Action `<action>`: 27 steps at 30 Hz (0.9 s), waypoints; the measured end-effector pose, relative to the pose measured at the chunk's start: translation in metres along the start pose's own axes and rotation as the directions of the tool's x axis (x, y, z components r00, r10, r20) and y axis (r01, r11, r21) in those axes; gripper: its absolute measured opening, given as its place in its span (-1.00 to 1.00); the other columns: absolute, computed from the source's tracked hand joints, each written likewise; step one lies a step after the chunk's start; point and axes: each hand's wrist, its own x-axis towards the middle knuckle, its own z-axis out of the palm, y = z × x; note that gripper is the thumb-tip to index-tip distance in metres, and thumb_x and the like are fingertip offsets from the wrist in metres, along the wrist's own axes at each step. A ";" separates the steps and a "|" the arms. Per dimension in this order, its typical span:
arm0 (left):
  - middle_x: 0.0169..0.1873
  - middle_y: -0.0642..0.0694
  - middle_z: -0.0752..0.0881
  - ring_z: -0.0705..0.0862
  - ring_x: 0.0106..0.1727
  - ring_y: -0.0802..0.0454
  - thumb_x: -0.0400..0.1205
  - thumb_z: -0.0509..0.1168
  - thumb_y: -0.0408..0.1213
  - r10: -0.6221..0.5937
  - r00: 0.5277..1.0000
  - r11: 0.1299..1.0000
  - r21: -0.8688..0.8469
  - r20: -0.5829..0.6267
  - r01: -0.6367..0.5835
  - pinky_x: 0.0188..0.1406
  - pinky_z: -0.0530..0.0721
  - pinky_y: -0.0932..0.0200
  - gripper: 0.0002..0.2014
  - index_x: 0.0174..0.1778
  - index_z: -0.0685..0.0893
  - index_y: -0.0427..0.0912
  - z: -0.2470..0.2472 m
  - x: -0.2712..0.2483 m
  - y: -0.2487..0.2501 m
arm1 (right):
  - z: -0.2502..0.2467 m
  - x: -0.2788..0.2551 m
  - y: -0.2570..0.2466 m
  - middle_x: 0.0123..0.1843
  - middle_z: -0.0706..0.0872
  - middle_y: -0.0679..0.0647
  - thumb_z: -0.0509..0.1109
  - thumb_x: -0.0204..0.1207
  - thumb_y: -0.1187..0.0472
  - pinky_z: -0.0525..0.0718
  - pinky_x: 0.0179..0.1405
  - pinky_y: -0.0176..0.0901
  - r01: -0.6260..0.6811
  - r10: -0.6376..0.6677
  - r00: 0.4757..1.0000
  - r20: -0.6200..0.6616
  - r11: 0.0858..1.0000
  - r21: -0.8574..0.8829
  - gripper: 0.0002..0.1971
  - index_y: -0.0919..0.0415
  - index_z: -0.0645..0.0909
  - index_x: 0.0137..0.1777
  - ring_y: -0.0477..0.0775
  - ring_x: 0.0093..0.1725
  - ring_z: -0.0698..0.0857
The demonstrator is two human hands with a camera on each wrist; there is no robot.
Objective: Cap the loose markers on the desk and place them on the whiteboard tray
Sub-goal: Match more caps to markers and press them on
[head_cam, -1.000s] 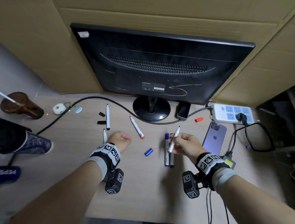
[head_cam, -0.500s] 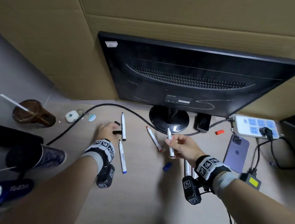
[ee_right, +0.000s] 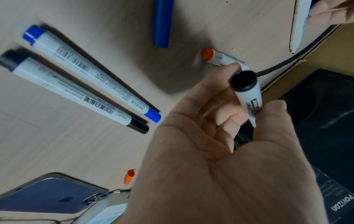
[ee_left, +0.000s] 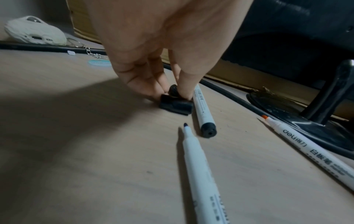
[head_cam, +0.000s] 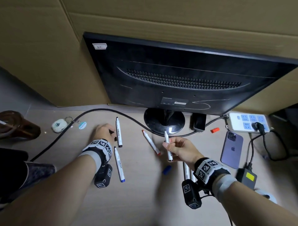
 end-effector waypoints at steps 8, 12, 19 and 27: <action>-0.01 -0.11 0.76 0.77 -0.07 -0.11 0.52 0.52 -0.28 -0.071 0.997 0.997 0.004 0.032 0.071 -0.03 0.71 0.19 -0.95 -0.13 0.82 -0.08 -0.005 0.000 -0.003 | -0.005 0.003 0.006 -0.23 0.54 0.15 0.60 0.59 0.23 0.80 -0.36 -0.09 -0.003 0.002 0.999 -0.042 1.000 -0.013 -0.79 0.28 0.71 0.13 -0.05 -0.47 0.62; 0.01 -0.11 0.82 0.79 -0.03 -0.14 0.57 0.40 -0.37 -0.097 0.995 0.995 0.003 0.024 0.097 -0.02 0.75 0.11 -0.88 -0.10 0.74 -0.03 -0.010 -0.007 -0.006 | -0.007 0.000 0.006 -0.26 0.51 0.12 0.60 0.59 0.23 0.80 -0.37 -0.08 0.019 -0.020 0.999 -0.038 1.000 -0.014 -0.74 0.35 0.70 0.17 -0.01 -0.45 0.59; -0.01 -0.08 0.85 0.80 0.01 -0.07 0.64 0.37 -0.40 -0.027 0.999 0.979 -0.202 0.018 0.030 0.03 0.66 0.21 -0.82 0.09 0.85 -0.17 -0.021 -0.028 -0.001 | -0.003 -0.009 0.003 -0.15 0.48 0.22 0.58 0.61 0.22 0.77 -0.36 -0.11 0.041 -0.041 0.999 0.008 0.998 -0.056 -0.85 0.23 0.70 0.08 0.02 -0.39 0.58; 0.02 -0.23 0.83 0.86 -0.08 -0.21 0.71 0.36 -0.43 -0.062 0.982 0.832 -0.535 0.177 0.149 -0.07 0.86 0.08 -0.87 0.05 0.80 -0.17 -0.030 -0.080 0.009 | 0.003 -0.031 -0.001 -0.07 0.81 0.20 0.52 0.67 0.19 0.85 -0.25 0.01 0.077 -0.058 0.986 0.155 0.990 -0.116 -0.75 0.39 0.74 0.19 0.15 -0.28 0.65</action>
